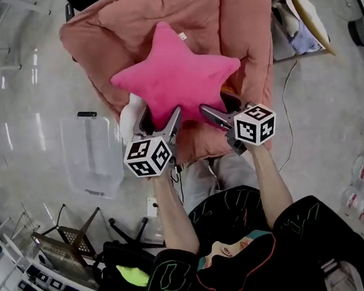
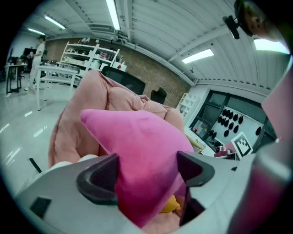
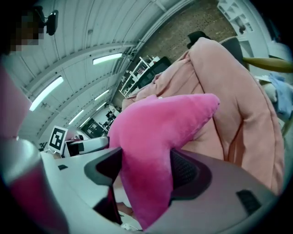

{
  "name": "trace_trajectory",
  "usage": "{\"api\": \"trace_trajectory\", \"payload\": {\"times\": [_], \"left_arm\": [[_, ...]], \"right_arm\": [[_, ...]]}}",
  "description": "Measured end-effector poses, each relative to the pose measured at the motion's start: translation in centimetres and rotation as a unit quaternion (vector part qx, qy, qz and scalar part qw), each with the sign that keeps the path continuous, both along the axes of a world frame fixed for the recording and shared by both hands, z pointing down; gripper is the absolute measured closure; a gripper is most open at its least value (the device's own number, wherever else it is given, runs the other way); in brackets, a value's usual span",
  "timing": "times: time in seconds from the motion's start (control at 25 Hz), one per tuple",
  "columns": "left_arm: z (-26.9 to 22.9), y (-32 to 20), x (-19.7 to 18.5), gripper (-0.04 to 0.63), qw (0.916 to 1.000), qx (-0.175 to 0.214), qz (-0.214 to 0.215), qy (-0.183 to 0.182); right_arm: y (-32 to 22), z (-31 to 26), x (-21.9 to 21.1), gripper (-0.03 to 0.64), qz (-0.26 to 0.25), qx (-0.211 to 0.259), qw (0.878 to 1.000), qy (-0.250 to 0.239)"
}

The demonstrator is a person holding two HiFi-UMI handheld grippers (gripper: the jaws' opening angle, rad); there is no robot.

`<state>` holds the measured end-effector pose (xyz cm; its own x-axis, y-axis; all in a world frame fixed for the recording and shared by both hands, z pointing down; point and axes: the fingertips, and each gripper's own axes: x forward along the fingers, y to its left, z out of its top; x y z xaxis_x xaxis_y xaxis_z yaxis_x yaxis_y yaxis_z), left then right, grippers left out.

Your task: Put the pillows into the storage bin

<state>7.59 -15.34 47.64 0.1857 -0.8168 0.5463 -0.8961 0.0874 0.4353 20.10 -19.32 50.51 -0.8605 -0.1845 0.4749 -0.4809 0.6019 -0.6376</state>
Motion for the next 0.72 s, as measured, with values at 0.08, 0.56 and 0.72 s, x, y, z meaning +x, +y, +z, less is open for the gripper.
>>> {"api": "trace_trajectory", "payload": {"times": [0.08,0.56,0.72], "left_arm": [[-1.8,0.8,-1.1,0.193,0.9997,0.011,-0.019,-0.008],[-7.7,11.1,-12.8,0.193,0.9839,0.058,-0.164,-0.039],[-7.4,15.7,-17.8,0.193,0.9742,0.072,-0.212,-0.026]], "right_arm": [[0.2,-1.7,-1.3,0.287,-0.019,0.012,1.0,-0.009],[6.7,-7.5,-15.1,0.285,-0.165,0.066,0.983,-0.047],[10.3,-7.9,-20.9,0.285,-0.213,0.083,0.973,-0.036]]}}
